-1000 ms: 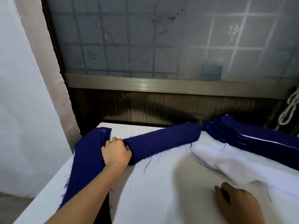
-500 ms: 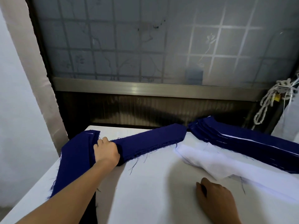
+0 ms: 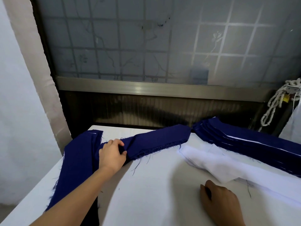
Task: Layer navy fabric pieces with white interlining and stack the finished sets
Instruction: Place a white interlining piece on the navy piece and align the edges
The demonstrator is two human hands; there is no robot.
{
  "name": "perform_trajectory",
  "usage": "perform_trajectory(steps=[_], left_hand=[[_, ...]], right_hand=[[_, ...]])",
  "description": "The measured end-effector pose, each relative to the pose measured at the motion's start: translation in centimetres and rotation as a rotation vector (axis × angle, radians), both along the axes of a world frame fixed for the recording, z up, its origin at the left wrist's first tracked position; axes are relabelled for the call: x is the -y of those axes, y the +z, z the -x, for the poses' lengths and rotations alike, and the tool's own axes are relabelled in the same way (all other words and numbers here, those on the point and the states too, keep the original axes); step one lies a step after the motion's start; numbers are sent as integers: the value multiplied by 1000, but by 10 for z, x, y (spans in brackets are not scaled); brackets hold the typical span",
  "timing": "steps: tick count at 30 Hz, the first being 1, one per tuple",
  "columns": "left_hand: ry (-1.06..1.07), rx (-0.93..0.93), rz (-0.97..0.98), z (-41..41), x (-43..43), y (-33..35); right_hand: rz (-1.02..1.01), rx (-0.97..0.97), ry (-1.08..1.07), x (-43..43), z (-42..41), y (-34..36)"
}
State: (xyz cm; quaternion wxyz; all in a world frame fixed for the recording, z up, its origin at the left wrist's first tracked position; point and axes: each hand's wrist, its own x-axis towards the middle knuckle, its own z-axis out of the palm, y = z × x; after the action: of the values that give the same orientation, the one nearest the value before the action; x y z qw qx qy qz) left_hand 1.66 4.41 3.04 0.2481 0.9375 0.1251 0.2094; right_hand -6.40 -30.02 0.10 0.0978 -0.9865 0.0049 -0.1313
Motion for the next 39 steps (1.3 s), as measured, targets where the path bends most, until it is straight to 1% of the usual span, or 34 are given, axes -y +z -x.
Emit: perform_trajectory(steps=[2,4,6,7,8,12,13,15,16,17,18,20,23,25,27,29,31,32,33,36,39], left_hand=[[85,104,94,3,2,-1],[123,201,231,7,5,-3],[68,279,345,14,13,-5],[12,317,346,18,19,-6],[-52,355,305,22,26,-7],[-331,470,24,46,64,-14],[-459,486,-68,53,76,-15],[-746,510,-326,68,105,-15],[-853,517,-458,75,120,-15],[-917,517,-545,84,134,-14],[-951,516,-591,92,147,-13],[-981,520,-635,105,163,-10],[-929,575,-631,105,160,-8],[-849,647,-551,94,141,-6],[-765,719,-385,81,115,-6],[-620,736,-162,71,89,-5],[-435,671,59,64,69,-6],[-365,627,131,61,62,-9],[-323,590,164,59,57,-13],[-239,512,164,60,52,-25],[-193,491,169,62,54,-28]], right_hand=[[11,-9,-4,-1,-1,0],[3,-7,-6,0,-1,-1],[-12,0,-1,2,-2,-3],[-9,2,-1,2,-2,-2],[-8,3,-2,2,-2,-3],[-35,-1,-14,1,-3,-2],[-58,32,1,-1,-2,1],[-112,179,68,-1,-2,1],[-126,252,110,1,-3,-1],[-111,285,162,4,-4,-4],[-60,321,213,8,-5,-8],[27,348,299,13,-6,-6],[41,377,407,18,-10,-8],[24,402,447,15,-12,-8],[9,455,436,12,-16,-10],[22,473,410,11,-17,-15],[28,496,384,11,-18,-19],[30,501,373,11,-18,-20],[33,502,362,11,-18,-20],[36,496,329,12,-17,-20],[53,529,314,14,-17,-18]])
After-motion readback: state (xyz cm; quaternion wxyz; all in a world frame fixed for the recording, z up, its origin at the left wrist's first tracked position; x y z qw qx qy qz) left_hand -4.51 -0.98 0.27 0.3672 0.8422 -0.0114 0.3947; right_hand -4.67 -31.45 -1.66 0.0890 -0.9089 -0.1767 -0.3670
